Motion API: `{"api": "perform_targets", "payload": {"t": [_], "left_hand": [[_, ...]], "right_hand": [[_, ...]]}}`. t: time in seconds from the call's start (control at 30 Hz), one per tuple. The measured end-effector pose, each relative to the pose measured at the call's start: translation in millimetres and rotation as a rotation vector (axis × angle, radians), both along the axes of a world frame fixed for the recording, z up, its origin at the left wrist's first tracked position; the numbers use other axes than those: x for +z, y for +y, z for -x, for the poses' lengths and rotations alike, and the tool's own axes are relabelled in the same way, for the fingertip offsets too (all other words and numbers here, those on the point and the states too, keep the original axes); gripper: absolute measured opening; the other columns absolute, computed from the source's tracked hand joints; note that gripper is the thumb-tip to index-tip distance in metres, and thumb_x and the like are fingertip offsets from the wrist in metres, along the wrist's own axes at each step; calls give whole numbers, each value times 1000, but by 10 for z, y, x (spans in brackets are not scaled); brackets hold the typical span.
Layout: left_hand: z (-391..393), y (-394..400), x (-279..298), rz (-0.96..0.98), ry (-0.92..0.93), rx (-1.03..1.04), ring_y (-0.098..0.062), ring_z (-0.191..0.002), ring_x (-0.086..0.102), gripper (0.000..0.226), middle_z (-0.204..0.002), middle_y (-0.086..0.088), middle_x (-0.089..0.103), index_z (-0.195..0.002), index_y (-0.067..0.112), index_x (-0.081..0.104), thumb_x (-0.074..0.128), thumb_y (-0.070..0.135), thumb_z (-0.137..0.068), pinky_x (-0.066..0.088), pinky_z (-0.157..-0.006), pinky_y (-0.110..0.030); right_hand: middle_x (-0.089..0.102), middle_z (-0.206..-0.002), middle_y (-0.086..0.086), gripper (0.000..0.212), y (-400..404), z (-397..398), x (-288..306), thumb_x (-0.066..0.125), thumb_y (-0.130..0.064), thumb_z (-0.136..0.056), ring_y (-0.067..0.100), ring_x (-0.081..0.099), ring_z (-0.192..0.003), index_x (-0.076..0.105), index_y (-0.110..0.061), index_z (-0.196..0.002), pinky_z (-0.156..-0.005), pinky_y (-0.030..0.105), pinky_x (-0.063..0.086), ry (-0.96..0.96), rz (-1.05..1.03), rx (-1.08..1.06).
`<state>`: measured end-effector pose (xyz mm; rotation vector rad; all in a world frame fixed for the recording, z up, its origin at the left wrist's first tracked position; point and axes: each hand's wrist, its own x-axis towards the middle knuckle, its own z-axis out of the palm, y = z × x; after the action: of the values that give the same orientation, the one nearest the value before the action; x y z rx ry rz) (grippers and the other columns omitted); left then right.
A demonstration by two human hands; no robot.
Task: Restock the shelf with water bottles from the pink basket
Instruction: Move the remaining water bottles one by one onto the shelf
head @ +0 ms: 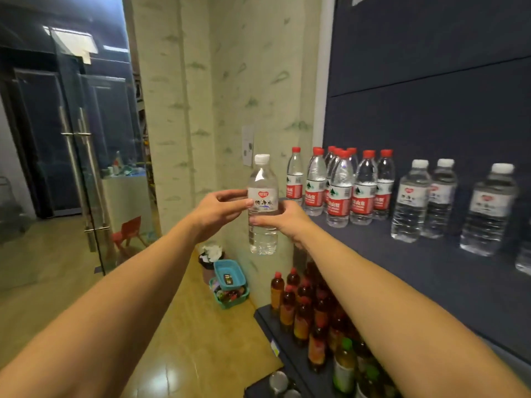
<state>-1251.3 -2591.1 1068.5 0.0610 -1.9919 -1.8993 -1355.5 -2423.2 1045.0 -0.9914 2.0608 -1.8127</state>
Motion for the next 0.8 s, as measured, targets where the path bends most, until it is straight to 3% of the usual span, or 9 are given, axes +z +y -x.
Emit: {"api": "perform_targets", "payload": {"t": [0.07,0.13,0.3,0.37,0.47,0.53,0.6,0.7,0.8], "left_hand": [[237,171,34,12,13,-45,-26,-129,63,60,-133,-15,69,-131,3,66,87,16,-77,46,-115,-40],[477,388,50,1,25,-90,-26,-128,64,50,-131,-15,71,-129,3,67,81,12,-82,49,-112,-37],[1018,1057,67,-24,42,-273,-22,-114,72,49,-116,-11,78,-118,8,71,84,17,-72,56,-98,-27],[1182,1362,62,-35,40,-363,-23,-115,72,57,-113,-9,79,-115,11,72,90,23,-62,57,-99,-30],[1380,1848,49,-56,46,-457,-25,-119,71,53,-116,-11,78,-123,7,70,87,16,-74,54,-106,-34],[1479,2148,30,-66,45,-527,-20,-116,72,66,-114,-8,79,-123,8,70,94,28,-65,53,-106,-32],[1558,2405,0,-53,42,-602,-17,-115,72,90,-114,-5,79,-122,9,70,103,40,-44,54,-103,-29],[1656,2661,-25,-48,33,-667,-18,-120,70,79,-114,-4,79,-126,7,67,100,24,-56,48,-112,-35],[1757,2770,-31,-25,44,-699,-16,-120,70,100,-119,-3,78,-123,13,69,105,47,-35,45,-115,-38]], "right_hand": [[78,-96,-4,56,331,103,114,95,-15,-64,2,74,-87,69,-14,-114,-76,19,59,23,6,-71],[77,-95,-7,53,685,191,203,94,-12,-65,0,73,-83,69,-16,-111,-70,15,56,33,15,-149],[78,-100,-2,58,1624,340,337,97,-19,-61,10,74,-94,70,-15,-112,-87,30,59,43,-11,-379],[78,-98,-2,51,2017,343,352,96,-16,-62,10,74,-91,70,-16,-106,-86,30,60,40,-19,-475],[77,-92,-4,47,2587,327,323,95,-14,-63,7,74,-85,70,-16,-102,-86,31,61,32,-24,-621],[76,-90,-4,45,2932,314,276,95,-13,-63,7,72,-82,68,-17,-99,-85,30,60,21,-18,-715],[77,-98,1,51,3197,313,219,96,-14,-62,11,73,-87,69,-15,-104,-87,31,59,9,-4,-806],[76,-108,3,66,3437,359,148,98,-18,-59,14,72,-95,68,-9,-117,-88,32,58,-22,8,-889],[75,-110,1,78,3545,486,91,100,-25,-54,16,71,-99,65,-9,-122,-92,38,58,-47,14,-941]]}}
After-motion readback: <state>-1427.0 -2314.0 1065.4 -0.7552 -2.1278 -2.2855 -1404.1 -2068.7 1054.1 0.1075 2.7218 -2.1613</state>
